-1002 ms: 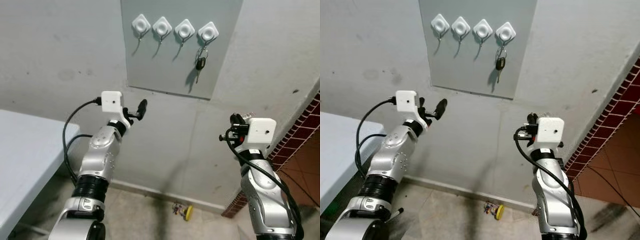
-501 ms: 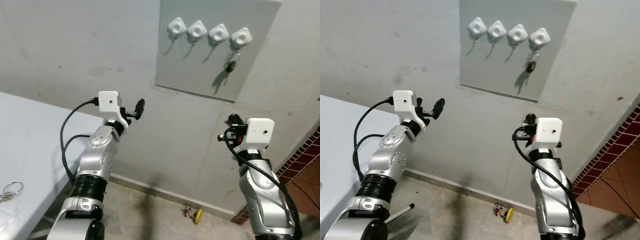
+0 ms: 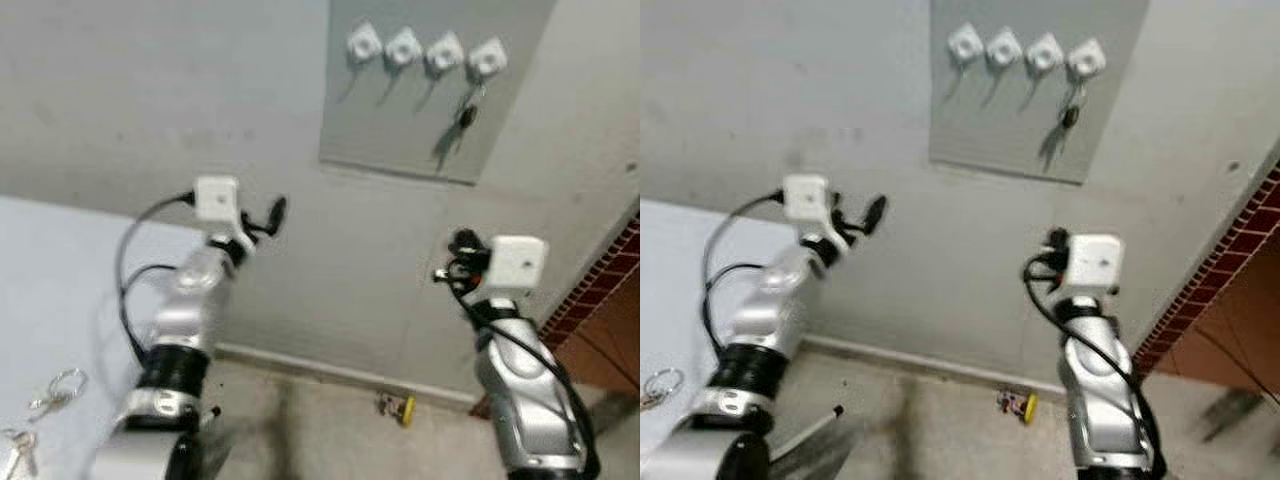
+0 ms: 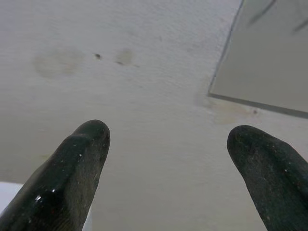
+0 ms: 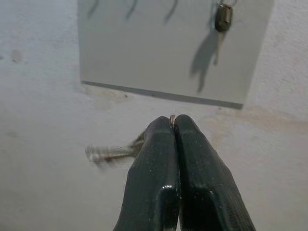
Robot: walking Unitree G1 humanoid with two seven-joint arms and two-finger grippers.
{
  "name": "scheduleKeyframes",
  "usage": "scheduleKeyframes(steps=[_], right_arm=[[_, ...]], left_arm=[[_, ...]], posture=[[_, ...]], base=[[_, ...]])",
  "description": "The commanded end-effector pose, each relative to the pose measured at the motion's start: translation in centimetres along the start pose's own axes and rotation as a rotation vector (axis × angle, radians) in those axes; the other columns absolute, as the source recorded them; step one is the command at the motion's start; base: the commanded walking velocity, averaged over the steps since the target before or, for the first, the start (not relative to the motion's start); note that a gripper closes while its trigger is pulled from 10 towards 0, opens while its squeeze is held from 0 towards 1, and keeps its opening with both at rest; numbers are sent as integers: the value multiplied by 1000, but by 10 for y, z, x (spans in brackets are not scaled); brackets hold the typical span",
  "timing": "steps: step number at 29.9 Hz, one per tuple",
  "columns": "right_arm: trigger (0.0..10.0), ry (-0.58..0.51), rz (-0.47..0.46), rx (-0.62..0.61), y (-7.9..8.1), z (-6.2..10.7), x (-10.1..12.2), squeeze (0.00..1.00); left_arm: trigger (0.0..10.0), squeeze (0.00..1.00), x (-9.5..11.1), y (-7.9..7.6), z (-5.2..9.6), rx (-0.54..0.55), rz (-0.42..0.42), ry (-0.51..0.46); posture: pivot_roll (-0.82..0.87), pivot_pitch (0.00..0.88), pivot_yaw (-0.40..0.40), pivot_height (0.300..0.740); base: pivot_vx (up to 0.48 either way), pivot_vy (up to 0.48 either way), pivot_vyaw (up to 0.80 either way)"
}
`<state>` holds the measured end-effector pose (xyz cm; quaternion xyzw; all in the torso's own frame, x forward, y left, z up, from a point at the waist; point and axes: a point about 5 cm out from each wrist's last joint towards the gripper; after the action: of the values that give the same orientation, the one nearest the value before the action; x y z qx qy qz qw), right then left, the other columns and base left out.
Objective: Hang keys on a hook
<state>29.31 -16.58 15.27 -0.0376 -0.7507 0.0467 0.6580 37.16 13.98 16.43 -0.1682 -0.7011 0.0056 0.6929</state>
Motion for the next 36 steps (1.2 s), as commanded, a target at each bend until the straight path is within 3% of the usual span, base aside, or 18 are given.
scheduleKeyframes(steps=[1, 26, 36], right_arm=[[10000, -23, 3, -22, -7, -1, 6, 0], [10000, -22, -2, -21, -6, -1, 6, 0], [10000, -23, -2, -19, -5, -1, 6, 0]], left_arm=[[10000, 0, -1, -12, -3, -30, -9, 2], [10000, 0, 0, -11, -3, -24, -12, 0], [10000, 0, 4, -12, -4, -17, -36, -28]], posture=[[-60, 0, -16, 740], [-57, 0, -14, 740], [-57, 0, -14, 740]], base=[[0, 0, 0], [265, 0, 0], [0, 0, 0]])
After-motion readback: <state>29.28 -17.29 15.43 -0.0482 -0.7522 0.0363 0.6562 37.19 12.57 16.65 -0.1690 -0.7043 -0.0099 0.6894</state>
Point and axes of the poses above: a point about 5 cm out from each wrist's last joint towards the gripper, its own z axis pointing back from the gripper into the wrist, its own x axis along the axis of the wrist's last joint, y = z × x, and after that the axes turned 6 degrees about z, right-handed
